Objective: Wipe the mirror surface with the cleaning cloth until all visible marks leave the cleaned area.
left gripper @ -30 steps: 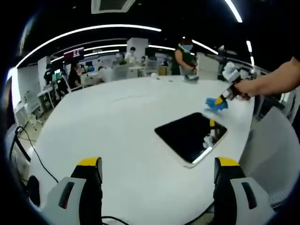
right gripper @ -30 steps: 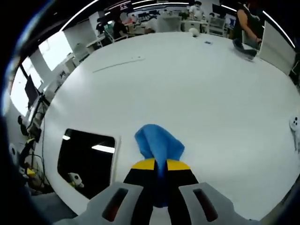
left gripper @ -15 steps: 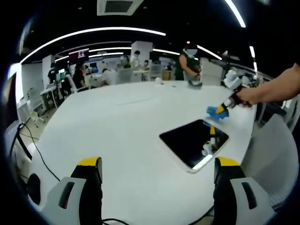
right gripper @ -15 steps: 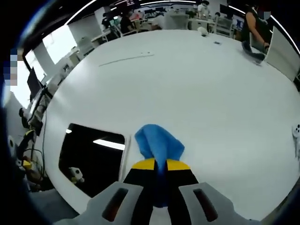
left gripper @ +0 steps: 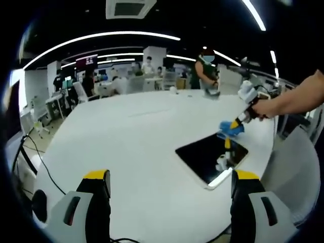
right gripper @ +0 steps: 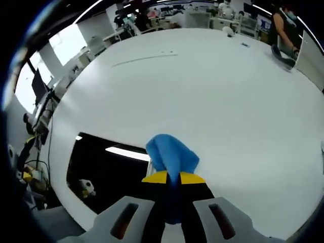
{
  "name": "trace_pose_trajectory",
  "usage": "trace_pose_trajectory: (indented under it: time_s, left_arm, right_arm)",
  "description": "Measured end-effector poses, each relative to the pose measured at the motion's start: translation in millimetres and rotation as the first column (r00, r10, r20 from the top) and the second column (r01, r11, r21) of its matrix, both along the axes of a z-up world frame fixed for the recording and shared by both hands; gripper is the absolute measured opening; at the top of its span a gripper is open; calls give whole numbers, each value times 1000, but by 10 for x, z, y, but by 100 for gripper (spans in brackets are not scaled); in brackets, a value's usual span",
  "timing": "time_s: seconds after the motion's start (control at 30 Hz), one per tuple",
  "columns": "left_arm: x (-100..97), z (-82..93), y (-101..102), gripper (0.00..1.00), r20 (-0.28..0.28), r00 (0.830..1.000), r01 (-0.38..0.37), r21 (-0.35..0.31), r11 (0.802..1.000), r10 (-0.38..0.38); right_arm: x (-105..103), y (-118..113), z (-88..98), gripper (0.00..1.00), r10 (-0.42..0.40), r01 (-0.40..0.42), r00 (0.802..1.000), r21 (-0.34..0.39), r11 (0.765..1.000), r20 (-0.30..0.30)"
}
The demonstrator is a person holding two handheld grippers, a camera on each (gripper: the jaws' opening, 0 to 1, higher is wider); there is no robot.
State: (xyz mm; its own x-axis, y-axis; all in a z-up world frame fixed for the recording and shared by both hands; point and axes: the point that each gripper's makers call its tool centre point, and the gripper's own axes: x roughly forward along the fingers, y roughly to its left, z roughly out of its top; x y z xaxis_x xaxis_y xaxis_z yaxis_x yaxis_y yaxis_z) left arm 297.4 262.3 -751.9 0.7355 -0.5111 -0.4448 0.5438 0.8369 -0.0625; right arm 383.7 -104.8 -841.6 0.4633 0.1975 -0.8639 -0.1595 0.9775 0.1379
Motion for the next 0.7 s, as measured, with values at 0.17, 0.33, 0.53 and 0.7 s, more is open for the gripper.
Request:
trace_pose_trajectory:
  time_s: [0.17,0.33,0.53,0.7]
  left_arm:
    - [17,3,2,100,-2,1000,-7,-9,1000,7]
    - [41,27,-2,100,6,1000,-11,-23,1000,11]
    - [16,-4,-4,100,8,1000,-13,-27,1000,13]
    - [4,-2,9,100,9,1000,-20,-33,999,20]
  right_arm:
    - [-50,158,-27,1,26,-26,999,18,999,-22]
    - [-46,297,-18,1,62,-61,998,6,998,-26]
    - [-44,444,-67,1,92,-92,995,8,996,-46]
    - [-47,520,-92,1,108,-108,993,7,994,-49]
